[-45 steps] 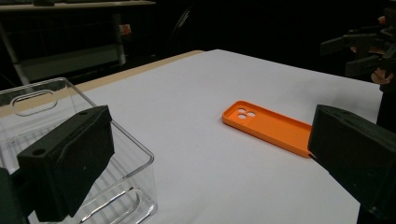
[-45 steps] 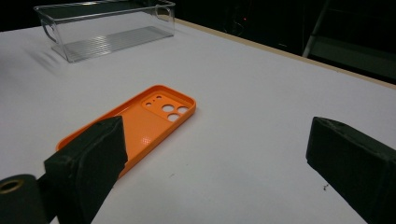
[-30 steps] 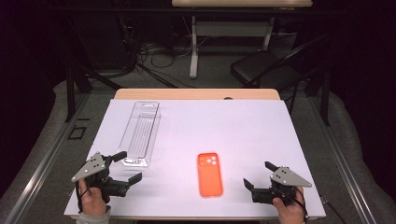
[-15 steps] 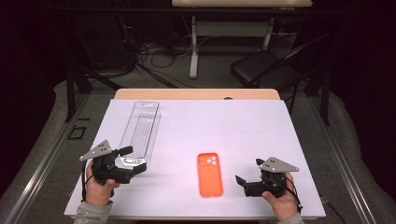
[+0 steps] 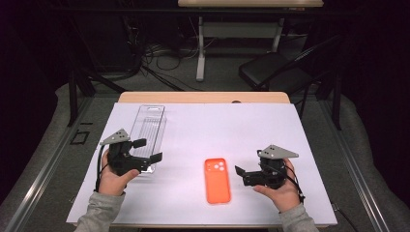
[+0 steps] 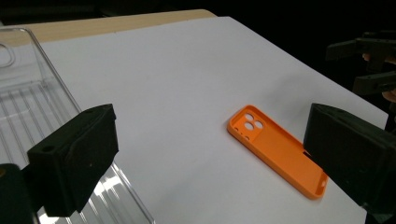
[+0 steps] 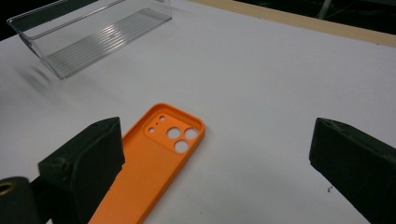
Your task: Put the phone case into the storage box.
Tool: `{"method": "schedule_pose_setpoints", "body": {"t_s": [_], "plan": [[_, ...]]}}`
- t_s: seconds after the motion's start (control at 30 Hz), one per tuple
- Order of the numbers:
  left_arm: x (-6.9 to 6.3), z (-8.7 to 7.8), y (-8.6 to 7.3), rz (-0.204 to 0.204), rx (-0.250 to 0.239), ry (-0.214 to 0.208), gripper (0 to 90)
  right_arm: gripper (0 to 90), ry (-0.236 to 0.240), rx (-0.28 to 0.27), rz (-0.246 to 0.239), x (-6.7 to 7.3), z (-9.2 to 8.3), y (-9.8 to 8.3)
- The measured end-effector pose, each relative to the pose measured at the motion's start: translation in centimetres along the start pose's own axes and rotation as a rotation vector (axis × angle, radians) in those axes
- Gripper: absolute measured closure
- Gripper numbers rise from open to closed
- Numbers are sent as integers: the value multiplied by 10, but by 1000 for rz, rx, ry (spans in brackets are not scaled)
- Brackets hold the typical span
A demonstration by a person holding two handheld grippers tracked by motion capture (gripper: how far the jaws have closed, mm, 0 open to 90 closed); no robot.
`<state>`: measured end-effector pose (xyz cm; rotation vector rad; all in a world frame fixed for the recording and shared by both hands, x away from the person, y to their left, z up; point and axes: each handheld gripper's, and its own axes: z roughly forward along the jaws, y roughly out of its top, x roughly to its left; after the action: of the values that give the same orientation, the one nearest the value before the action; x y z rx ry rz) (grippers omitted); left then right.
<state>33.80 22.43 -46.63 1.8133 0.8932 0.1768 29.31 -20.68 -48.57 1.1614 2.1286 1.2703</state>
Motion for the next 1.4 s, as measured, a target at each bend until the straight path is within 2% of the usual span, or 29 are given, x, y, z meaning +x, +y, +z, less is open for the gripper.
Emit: {"method": "schedule_pose_setpoints", "body": {"t_s": [0.13, 0.3, 0.47, 0.57, 0.63, 0.77, 0.87, 1.03, 1.2, 1.3, 1.4], "plan": [[0, 5, 13, -6, -4, 15, 44, 56, -17, 2, -6, 0, 5, 12], [-3, 12, 30, 8, -4, 28, 68, 144, -41, 18, 13, -2, 14, 24], [-5, 21, 44, 30, -11, 49, 118, 186, -55, 37, 17, -4, 22, 39], [-4, 25, 48, 28, -12, 36, 138, 232, -57, 44, 17, -4, 25, 45], [-3, 26, 50, 22, -9, 30, 149, 275, -51, 30, 12, -3, 27, 47], [-1, 27, 50, 16, 6, 43, 153, 283, -58, 34, 7, -1, 31, 49], [0, 25, 50, 15, 5, 48, 154, 283, -21, 66, 17, 1, 35, 53], [1, 22, 50, 19, 1, 42, 154, 282, 22, 167, 24, 5, 43, 60], [1, 21, 50, 27, 5, 33, 156, 282, 28, 245, 12, 12, 51, 61], [0, 19, 51, 26, 4, 33, 156, 288, 33, 283, 31, 16, 55, 60], [0, 17, 51, 30, 6, 41, 156, 333, 48, 344, 40, 21, 58, 60]]}}
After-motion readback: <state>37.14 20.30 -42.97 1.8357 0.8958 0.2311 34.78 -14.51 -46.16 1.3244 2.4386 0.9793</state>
